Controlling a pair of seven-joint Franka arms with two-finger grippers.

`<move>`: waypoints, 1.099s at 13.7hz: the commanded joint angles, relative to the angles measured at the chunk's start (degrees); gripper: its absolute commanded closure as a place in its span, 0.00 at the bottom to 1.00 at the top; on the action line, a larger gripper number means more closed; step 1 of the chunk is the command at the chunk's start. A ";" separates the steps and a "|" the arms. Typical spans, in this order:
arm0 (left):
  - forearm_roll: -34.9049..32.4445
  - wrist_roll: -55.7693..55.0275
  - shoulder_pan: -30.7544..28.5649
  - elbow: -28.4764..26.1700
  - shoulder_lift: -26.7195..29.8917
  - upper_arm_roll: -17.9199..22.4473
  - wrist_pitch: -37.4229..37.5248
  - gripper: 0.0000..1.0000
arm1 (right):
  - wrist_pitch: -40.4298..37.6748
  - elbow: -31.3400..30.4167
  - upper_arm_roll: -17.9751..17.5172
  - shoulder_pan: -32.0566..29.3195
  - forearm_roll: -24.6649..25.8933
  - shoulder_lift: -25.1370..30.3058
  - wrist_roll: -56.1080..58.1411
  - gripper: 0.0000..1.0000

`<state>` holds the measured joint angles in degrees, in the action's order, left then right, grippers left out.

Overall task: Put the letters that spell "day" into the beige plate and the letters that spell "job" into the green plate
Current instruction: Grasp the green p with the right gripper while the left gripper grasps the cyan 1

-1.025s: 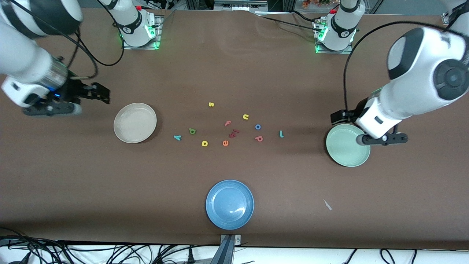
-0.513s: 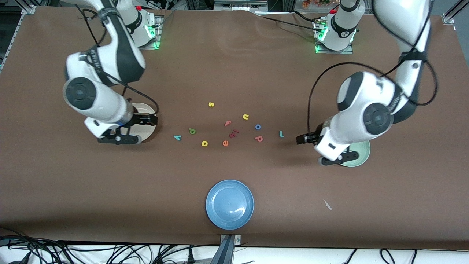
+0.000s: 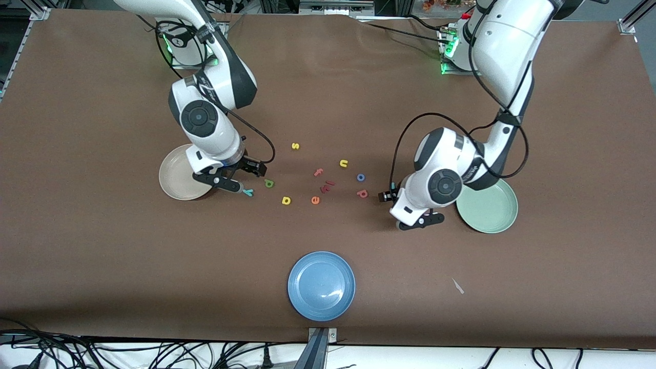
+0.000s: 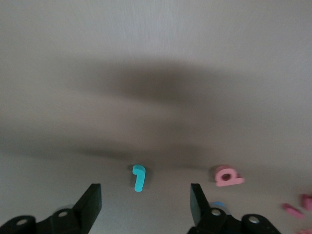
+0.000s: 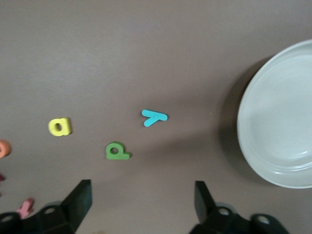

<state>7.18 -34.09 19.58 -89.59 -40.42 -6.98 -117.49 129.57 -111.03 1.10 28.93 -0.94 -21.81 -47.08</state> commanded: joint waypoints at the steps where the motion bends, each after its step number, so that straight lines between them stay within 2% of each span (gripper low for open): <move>1: 1.17 -1.23 1.51 -6.11 1.92 0.65 -5.62 0.20 | 4.45 -0.86 0.48 2.17 0.33 -2.61 -7.91 0.20; 2: 1.17 -1.85 1.60 -7.17 1.84 0.65 -7.73 0.21 | 5.16 -0.60 0.48 2.45 0.33 -3.58 -10.81 0.24; 3: 1.17 -2.12 1.60 -8.05 1.83 0.65 -9.32 0.22 | 6.30 -0.51 0.48 2.80 0.33 -4.46 -12.41 0.24; 6: 1.26 -2.47 1.51 -8.76 1.48 0.65 -9.86 0.34 | 10.25 -0.51 0.57 4.38 0.32 -7.01 -16.81 0.24; 8: 1.52 -2.64 1.51 -9.89 1.40 0.65 -9.86 0.35 | 11.31 -0.42 0.57 4.47 0.15 -7.89 -18.39 0.24; 12: 1.52 -3.61 1.51 -10.60 1.39 0.65 -9.77 0.62 | 16.76 -0.42 0.57 5.00 0.15 -11.23 -19.72 0.25; 15: 1.35 -3.18 1.42 -10.25 1.39 0.65 -9.77 0.95 | 17.90 -0.33 0.57 5.43 0.15 -12.11 -20.51 0.27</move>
<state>7.18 -37.77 20.78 -98.24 -40.13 -6.81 -126.68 146.11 -111.73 1.13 33.24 -0.94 -33.29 -65.96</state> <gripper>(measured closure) 0.793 0.256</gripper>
